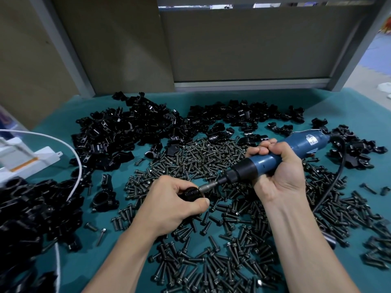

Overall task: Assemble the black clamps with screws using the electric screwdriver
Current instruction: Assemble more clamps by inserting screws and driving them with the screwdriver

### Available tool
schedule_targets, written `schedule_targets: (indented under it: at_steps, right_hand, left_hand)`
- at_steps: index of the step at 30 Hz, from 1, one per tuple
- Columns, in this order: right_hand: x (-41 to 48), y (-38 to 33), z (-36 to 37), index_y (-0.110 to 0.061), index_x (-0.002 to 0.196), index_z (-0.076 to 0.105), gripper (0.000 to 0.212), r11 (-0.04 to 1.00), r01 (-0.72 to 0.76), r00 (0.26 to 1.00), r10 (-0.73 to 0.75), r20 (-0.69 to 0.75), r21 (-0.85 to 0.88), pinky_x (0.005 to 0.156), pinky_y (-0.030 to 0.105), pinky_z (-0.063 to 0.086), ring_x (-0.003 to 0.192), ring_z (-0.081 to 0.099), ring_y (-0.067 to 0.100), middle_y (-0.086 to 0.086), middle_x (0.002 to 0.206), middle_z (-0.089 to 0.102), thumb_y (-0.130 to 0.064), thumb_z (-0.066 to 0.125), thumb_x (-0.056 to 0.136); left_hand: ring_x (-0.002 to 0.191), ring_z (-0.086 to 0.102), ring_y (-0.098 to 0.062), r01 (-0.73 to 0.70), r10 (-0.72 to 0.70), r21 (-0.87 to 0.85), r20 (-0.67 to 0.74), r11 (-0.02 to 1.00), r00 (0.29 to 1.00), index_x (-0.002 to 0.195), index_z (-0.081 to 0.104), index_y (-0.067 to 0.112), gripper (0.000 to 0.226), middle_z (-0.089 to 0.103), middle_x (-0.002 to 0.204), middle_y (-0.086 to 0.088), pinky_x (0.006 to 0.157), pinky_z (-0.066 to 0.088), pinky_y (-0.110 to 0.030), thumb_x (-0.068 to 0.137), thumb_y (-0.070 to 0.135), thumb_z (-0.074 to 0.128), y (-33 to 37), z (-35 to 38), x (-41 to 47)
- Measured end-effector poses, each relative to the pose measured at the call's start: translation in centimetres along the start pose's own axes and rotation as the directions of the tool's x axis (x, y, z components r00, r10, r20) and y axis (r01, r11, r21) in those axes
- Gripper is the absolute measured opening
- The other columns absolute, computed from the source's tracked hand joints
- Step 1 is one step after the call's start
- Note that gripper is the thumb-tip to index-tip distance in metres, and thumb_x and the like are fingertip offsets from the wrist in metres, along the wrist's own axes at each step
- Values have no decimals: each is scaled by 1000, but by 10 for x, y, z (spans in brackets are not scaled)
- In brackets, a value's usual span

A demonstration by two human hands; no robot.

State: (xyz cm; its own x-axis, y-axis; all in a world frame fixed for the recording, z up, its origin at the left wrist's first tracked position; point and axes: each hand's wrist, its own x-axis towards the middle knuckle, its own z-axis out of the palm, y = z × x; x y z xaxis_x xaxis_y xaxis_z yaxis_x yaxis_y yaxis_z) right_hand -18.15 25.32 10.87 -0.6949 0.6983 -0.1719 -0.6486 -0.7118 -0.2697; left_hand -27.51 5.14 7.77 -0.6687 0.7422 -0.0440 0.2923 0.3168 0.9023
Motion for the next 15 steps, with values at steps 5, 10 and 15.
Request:
schedule_targets:
  at_steps: [5,10,15]
  right_hand:
    - [-1,0,0,-10,82,50,22,1000,5,1000,-5,2,-14,60,27,51,52,49,11,3,68,56,10,44,88]
    - [-1,1,1,-10,82,51,22,1000,10,1000,-10,13,-13,59,27,52,52,50,11,3,68,56,10,43,87]
    - [-1,1,0,-10,82,51,22,1000,2,1000,-2,13,-13,59,27,52,52,50,12,4,68,56,10,43,88]
  left_hand:
    - [52,53,-14,3,-3,-3,-2,1000,1000,78,81,25,40,66,62,-9,54,40,-32,60,61,77,-2,0,1]
    - [49,50,-14,12,-12,19,-1,1000,1000,76,79,21,42,61,57,4,51,38,-30,60,61,77,-3,0,2]
    - [48,49,-12,6,-6,31,-1,1000,1000,74,78,20,42,61,56,5,50,38,-29,60,60,77,-4,0,1]
